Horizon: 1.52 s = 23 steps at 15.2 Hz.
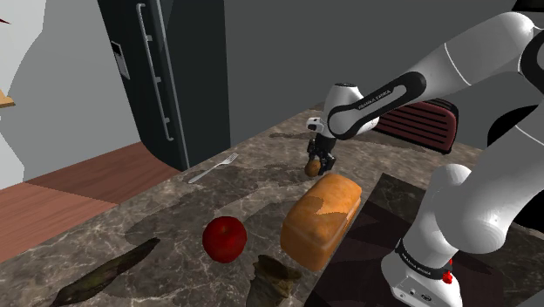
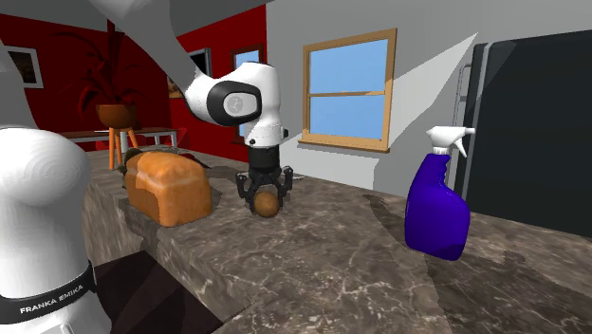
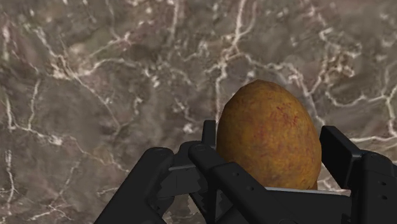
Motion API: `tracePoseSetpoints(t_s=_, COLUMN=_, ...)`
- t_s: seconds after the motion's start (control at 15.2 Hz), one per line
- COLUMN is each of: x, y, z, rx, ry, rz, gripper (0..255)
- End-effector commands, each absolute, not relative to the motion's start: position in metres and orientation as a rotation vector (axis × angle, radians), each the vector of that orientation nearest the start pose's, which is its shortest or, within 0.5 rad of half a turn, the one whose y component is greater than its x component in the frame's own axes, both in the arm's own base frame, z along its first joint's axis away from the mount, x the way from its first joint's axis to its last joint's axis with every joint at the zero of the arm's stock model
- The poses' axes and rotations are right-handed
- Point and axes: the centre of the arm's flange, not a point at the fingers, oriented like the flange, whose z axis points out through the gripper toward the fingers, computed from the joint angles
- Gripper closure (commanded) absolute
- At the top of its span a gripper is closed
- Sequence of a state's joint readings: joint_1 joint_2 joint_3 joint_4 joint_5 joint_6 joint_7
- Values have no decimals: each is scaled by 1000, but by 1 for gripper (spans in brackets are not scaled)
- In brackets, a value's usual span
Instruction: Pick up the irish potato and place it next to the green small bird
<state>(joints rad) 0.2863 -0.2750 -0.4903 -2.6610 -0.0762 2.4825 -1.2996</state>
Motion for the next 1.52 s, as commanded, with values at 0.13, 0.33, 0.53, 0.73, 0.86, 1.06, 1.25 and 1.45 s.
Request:
tracePoseSetpoints(t_s=0.13, x=408, y=-76, z=326, rx=-2610, ry=-1721, rz=-164, gripper=255)
tracePoseSetpoints(t_s=0.33, x=408, y=-76, z=326, rx=-2610, ry=-1721, rz=-164, gripper=255)
tracePoseSetpoints(t_s=0.53, x=408, y=-76, z=336, rx=-2610, ry=-1721, rz=-164, gripper=255)
tracePoseSetpoints(t_s=0.73, x=408, y=-76, z=352, rx=-2610, ry=-1721, rz=-164, gripper=255)
tracePoseSetpoints(t_s=0.86, x=408, y=-76, z=363, rx=-2610, ry=-1721, rz=-164, gripper=255)
tracePoseSetpoints(t_s=1.06, x=408, y=-76, z=379, rx=-2610, ry=-1721, rz=-164, gripper=255)
tracePoseSetpoints(t_s=1.25, x=408, y=-76, z=394, rx=-2610, ry=-1721, rz=-164, gripper=255)
tracePoseSetpoints(t_s=1.45, x=408, y=-76, z=410, rx=-2610, ry=-1721, rz=-164, gripper=255)
